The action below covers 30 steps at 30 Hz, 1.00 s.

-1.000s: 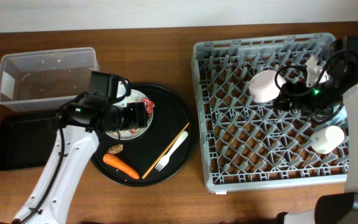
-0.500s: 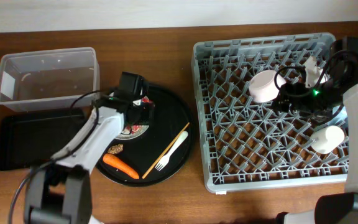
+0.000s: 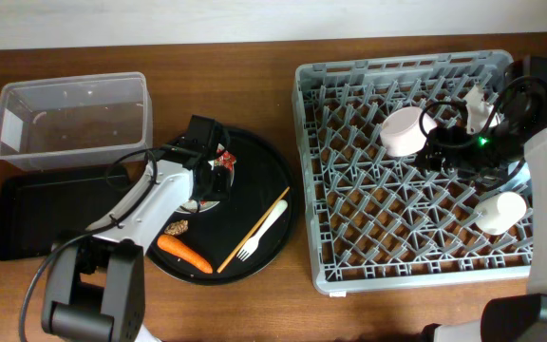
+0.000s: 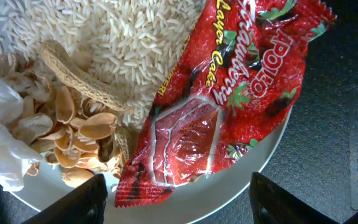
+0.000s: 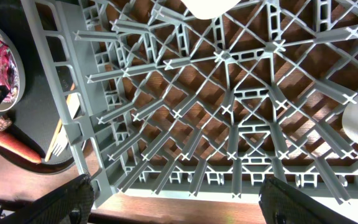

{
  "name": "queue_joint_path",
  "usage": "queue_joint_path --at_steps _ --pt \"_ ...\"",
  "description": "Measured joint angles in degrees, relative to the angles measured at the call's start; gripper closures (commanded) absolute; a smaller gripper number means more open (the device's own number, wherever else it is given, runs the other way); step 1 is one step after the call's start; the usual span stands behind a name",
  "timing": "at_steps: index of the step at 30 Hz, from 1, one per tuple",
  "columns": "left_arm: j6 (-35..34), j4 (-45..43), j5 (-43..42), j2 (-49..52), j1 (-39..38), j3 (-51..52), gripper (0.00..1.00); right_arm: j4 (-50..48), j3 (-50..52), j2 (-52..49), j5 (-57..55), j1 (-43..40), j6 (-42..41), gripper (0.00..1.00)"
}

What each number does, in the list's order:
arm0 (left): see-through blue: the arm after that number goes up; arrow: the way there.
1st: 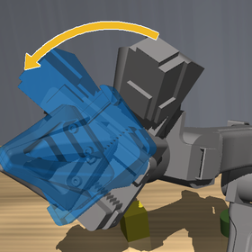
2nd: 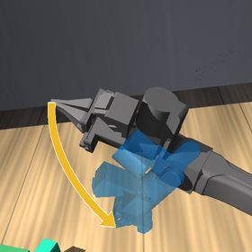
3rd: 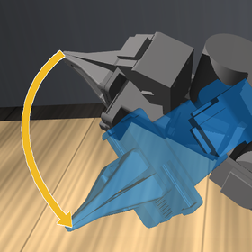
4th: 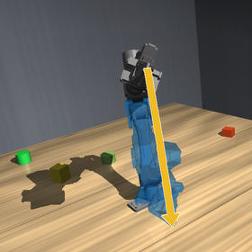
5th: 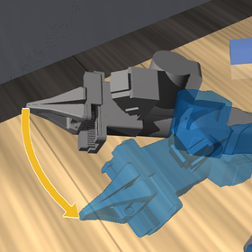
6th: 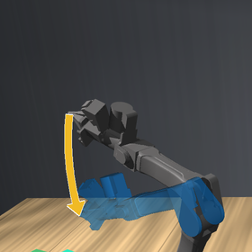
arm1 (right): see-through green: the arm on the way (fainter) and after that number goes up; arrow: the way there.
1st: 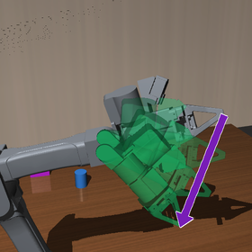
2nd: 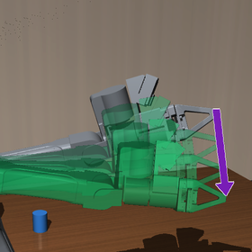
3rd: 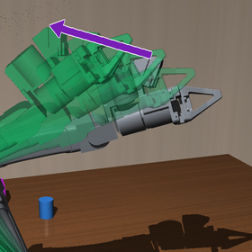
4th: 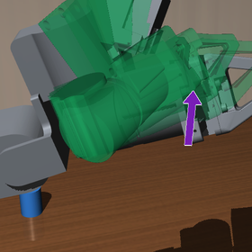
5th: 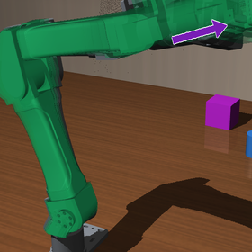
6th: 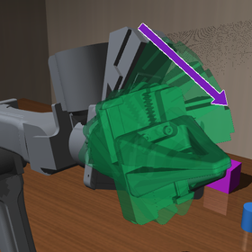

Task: Sort waste into correct bins and load items into the dishwasher rack
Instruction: 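Pick the red wrapper off the plate with the left gripper into the bin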

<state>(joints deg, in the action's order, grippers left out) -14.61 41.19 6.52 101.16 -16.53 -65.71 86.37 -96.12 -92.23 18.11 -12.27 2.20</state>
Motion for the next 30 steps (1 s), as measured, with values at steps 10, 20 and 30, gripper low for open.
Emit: queue_joint_path --at_steps 10,20,30 --pt "-3.2 -0.3 -0.5 3.0 1.6 0.0 0.7 0.0 0.0 0.0 0.0 0.0 0.0 0.12" --pt "-3.6 -0.5 -0.5 3.0 1.6 -0.9 0.99 0.0 0.0 0.0 0.0 0.0 0.0 0.12" --pt "-3.3 3.2 -0.6 3.0 2.0 -5.8 1.0 0.0 0.0 0.0 0.0 0.0 0.0 0.12"
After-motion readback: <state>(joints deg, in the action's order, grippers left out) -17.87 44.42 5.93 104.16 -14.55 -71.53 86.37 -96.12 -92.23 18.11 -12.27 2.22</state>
